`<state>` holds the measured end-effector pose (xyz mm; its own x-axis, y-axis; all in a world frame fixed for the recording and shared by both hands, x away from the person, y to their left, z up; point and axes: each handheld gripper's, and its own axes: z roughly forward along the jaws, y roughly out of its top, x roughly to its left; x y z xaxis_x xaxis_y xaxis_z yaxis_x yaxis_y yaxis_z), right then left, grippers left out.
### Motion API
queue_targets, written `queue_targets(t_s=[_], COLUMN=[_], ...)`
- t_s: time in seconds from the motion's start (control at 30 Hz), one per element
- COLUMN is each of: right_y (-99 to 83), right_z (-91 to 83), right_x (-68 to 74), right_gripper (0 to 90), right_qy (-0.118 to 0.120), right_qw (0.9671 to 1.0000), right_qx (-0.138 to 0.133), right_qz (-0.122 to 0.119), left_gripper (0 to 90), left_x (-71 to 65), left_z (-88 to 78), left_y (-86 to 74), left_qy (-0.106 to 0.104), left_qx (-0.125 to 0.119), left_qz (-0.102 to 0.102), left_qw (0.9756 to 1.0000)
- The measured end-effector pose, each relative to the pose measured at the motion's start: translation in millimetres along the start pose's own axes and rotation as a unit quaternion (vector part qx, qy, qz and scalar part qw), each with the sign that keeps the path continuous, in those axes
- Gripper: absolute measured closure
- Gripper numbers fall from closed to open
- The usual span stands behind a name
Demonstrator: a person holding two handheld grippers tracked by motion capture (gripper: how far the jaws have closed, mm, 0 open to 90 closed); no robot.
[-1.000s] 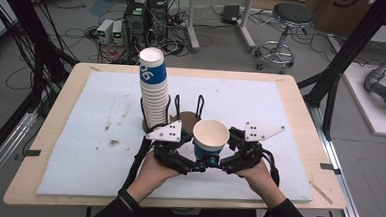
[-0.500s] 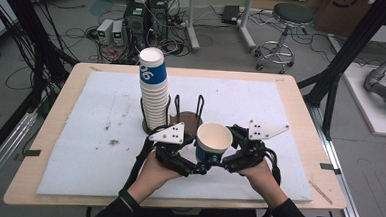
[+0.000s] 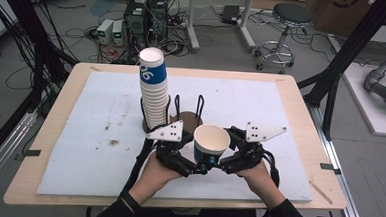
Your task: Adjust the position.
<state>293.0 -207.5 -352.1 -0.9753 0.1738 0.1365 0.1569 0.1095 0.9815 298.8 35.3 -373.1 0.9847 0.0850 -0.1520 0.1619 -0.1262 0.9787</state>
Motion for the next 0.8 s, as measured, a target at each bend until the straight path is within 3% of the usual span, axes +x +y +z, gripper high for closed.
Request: queue_targets(t_s=[0.43, 0.57, 0.8], right_y=[-0.3, 2.1, 3.2], right_z=[0.3, -1.4, -3.0], right_x=[-0.9, -1.4, -0.3], right_gripper=[21.0, 19.1, 21.4], right_qy=[0.005, 0.009, 0.003], right_qw=[0.9999, 0.9998, 0.9999], right_qx=[0.003, -0.009, -0.011], right_qz=[0.008, 0.016, 0.007], left_gripper=[27.1, 27.1, 27.4], left_x=[0.5, 0.6, 0.8], left_z=[-0.8, 0.7, 0.5], left_y=[-0.2, -1.6, -2.1], left_qy=[0.003, 0.002, 0.002], left_qx=[0.003, 0.007, 0.007], left_qz=[0.006, 0.008, 0.01], left_qw=[1.0, 0.9999, 0.9999])
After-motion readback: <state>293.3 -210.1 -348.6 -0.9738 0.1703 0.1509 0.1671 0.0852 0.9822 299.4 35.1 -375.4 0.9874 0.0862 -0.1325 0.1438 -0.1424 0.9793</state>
